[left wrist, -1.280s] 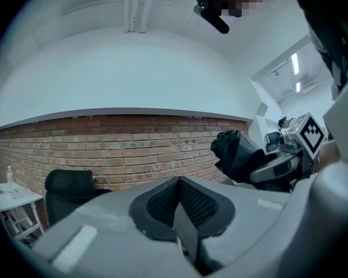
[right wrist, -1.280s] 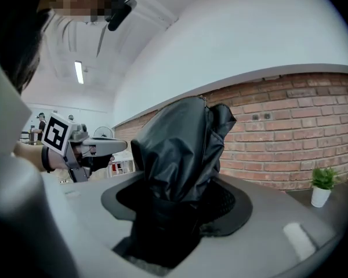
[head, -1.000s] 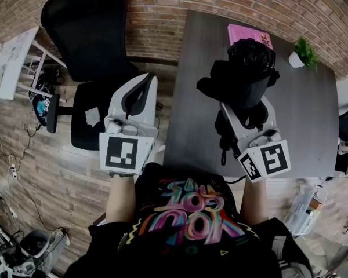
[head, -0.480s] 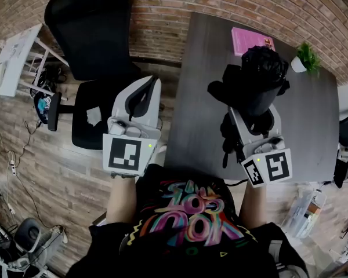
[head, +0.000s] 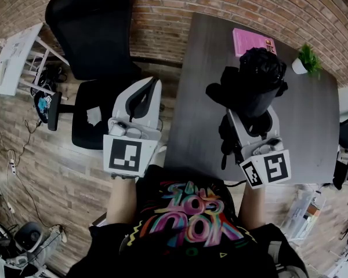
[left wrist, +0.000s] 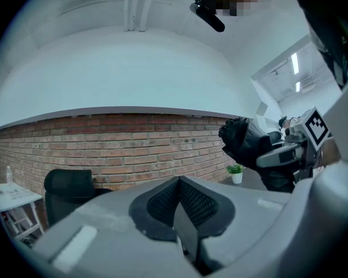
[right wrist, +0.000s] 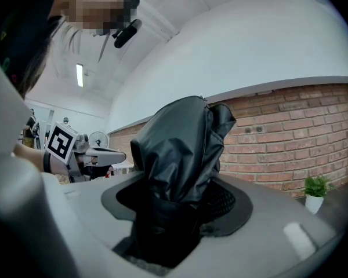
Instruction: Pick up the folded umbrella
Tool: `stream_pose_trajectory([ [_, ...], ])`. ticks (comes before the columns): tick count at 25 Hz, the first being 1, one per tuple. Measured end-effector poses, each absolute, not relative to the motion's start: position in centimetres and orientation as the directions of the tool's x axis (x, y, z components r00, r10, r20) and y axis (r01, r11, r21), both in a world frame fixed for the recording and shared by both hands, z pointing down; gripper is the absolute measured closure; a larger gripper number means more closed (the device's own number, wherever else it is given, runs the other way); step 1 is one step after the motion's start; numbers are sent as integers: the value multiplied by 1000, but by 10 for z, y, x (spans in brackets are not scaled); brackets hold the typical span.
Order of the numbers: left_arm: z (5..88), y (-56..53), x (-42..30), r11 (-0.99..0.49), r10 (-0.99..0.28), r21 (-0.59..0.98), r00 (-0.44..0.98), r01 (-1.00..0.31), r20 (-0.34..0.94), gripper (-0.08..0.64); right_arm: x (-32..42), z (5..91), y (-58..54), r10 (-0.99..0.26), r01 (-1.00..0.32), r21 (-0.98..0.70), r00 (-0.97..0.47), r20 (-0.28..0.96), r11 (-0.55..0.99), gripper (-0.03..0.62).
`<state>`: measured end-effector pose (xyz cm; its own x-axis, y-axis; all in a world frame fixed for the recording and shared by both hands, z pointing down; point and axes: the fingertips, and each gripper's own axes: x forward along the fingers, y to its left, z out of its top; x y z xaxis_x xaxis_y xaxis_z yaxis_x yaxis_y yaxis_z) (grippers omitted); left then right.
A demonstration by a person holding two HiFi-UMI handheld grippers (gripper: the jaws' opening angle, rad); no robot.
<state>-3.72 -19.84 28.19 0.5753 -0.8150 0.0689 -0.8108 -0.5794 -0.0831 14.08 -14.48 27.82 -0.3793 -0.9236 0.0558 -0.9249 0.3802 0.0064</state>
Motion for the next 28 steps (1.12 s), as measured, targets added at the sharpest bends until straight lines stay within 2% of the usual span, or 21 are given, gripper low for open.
stream_pose_trajectory([
  [28, 286, -201, -47, -565, -825, -83, 560, -821, 77, 558, 129, 282, -149, -912, -914, -1, -404, 66, 405, 326],
])
